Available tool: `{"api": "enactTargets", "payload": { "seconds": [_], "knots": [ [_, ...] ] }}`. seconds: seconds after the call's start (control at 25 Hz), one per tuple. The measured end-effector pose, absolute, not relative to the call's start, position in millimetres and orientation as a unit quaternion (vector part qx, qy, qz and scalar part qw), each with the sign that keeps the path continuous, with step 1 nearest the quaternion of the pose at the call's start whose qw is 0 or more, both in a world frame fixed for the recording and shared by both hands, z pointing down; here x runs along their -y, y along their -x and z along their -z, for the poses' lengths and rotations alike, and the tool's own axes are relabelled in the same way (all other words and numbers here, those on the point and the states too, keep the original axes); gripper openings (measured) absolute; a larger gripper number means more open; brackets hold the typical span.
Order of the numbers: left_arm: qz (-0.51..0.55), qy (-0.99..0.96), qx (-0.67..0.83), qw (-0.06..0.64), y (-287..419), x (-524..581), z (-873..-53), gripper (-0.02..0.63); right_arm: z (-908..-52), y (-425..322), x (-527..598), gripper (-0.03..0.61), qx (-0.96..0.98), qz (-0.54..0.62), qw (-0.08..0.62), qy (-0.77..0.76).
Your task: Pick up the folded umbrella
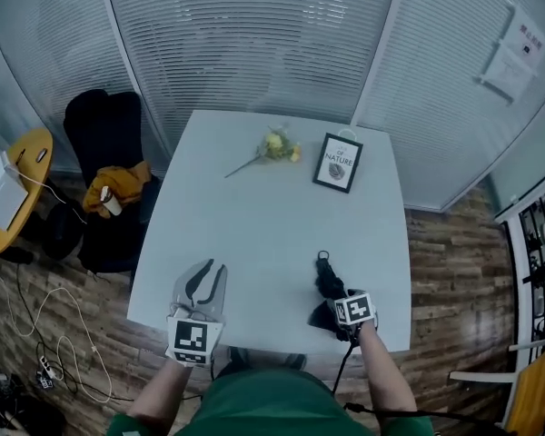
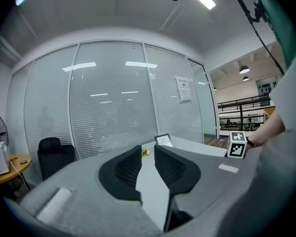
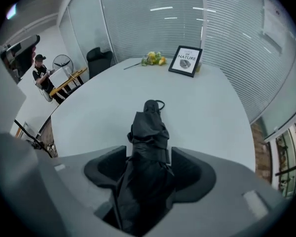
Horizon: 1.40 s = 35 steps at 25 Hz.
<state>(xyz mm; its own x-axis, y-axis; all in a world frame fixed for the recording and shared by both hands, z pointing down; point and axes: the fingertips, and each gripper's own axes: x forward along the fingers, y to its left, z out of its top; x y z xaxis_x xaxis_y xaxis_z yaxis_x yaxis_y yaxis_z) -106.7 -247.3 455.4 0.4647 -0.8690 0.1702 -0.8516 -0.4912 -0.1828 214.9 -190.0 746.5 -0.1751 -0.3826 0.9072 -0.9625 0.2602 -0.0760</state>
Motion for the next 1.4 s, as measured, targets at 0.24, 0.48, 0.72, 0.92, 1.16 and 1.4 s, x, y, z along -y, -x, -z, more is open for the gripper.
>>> {"api": "enactTargets", "payload": {
  "seconds": [0.24, 0.48, 0.72, 0.92, 1.16, 1.4],
  "knots": [
    [0.139, 0.836, -0.531, 0.021, 145, 249, -464, 0.089, -776, -209, 200, 0.296, 0.661, -0.373, 0.449, -0.472],
    [0.144, 0.825, -0.546, 0.01, 162, 246, -465, 0.089, -790, -207, 206, 0.31, 0.652, -0.375, 0.476, -0.456],
    [0.148, 0.824, -0.546, 0.007, 160, 238, -466, 0.089, -798, -204, 208, 0.314, 0.654, -0.372, 0.479, -0.452],
    [0.148, 0.827, -0.542, 0.002, 156, 234, -469, 0.089, -794, -206, 206, 0.295, 0.668, -0.387, 0.437, -0.462],
    [0.144, 0.829, -0.54, -0.009, 153, 227, -475, 0.09, -776, -196, 197, 0.287, 0.695, -0.379, 0.394, -0.467],
    [0.129, 0.834, -0.535, -0.027, 152, 222, -476, 0.089, -740, -184, 209, 0.285, 0.721, -0.343, 0.34, -0.497]
  ]
}}
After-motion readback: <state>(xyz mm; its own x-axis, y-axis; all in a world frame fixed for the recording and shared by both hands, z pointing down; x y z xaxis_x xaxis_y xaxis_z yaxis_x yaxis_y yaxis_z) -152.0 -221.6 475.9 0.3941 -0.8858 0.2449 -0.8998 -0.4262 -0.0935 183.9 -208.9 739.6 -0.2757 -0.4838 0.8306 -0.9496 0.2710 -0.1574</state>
